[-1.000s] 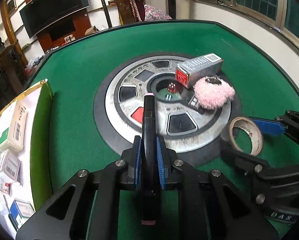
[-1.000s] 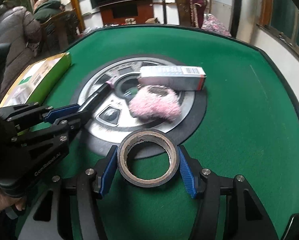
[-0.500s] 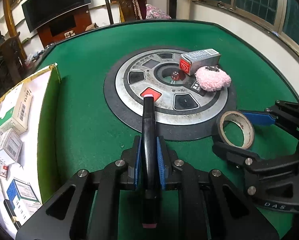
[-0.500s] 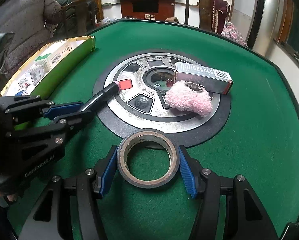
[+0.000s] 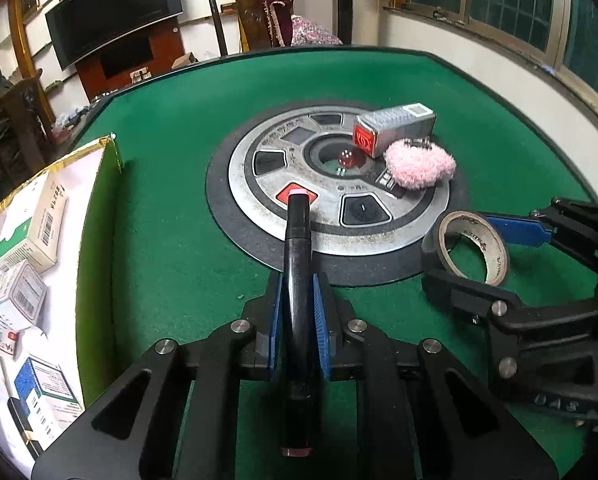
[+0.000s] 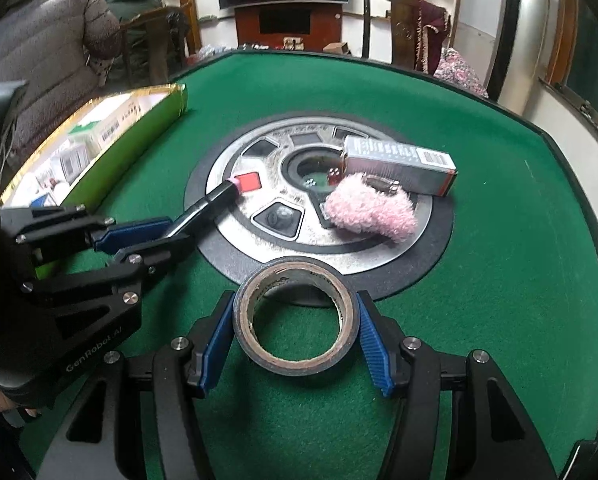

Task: Organize objects
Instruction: 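Lift the marker and tape roll off the table dial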

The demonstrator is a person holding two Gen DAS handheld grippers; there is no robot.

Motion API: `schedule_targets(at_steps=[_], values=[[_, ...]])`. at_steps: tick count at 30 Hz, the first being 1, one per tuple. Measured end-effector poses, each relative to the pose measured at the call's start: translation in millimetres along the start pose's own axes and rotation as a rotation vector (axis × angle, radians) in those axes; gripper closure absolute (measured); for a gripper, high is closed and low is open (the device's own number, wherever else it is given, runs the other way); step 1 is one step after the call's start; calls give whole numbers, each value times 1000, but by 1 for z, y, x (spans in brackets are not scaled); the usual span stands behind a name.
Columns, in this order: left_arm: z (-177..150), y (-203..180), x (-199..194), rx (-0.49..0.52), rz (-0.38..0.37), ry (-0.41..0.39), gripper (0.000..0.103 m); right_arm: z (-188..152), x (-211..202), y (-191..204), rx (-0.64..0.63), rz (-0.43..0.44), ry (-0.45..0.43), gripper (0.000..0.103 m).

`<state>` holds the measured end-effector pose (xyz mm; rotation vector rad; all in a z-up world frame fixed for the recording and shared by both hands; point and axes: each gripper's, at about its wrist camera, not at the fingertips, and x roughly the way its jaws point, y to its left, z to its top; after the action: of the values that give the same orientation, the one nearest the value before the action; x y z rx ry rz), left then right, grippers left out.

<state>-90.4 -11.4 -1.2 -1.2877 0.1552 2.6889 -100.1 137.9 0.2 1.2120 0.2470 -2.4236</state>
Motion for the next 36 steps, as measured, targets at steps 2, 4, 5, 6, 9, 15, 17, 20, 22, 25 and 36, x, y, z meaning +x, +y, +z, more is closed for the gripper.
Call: schedule_targets(at_steps=[2,4,5,6,9,15,17,20,22,25,36], values=[[2,4,-3,-16,-8,-10,89,1,0,-5,28,10,-7,45],[3,7,-5,-24,-11,-17,89,2,-1,-8,52,22,-14,45],[3,8,-5,-28,-13,-18,89,2,-2,-9,59,28,-16,45],[3,9,-5,-31,-16,-19,89,3,-2,-9,62,31,-21,45],[4,11,-6,-34,-23,-19,89,3,-5,-7,67,37,-33,45],[5,15,-12,-40,-33,-29,89,5,-6,-6,74,57,-43,45],[5,15,-14,-35,-37,-33,89,5,-7,-6,80,65,-46,45],[4,16,-19,-35,-43,-42,89,5,-8,-6,88,68,-51,45],[5,16,-20,-37,-44,-46,89,5,-9,-6,90,69,-53,45],[5,18,-21,-40,-49,-45,89,5,-10,-6,96,73,-55,45],[5,20,-20,-35,-55,-34,89,5,-10,-7,108,69,-56,45]])
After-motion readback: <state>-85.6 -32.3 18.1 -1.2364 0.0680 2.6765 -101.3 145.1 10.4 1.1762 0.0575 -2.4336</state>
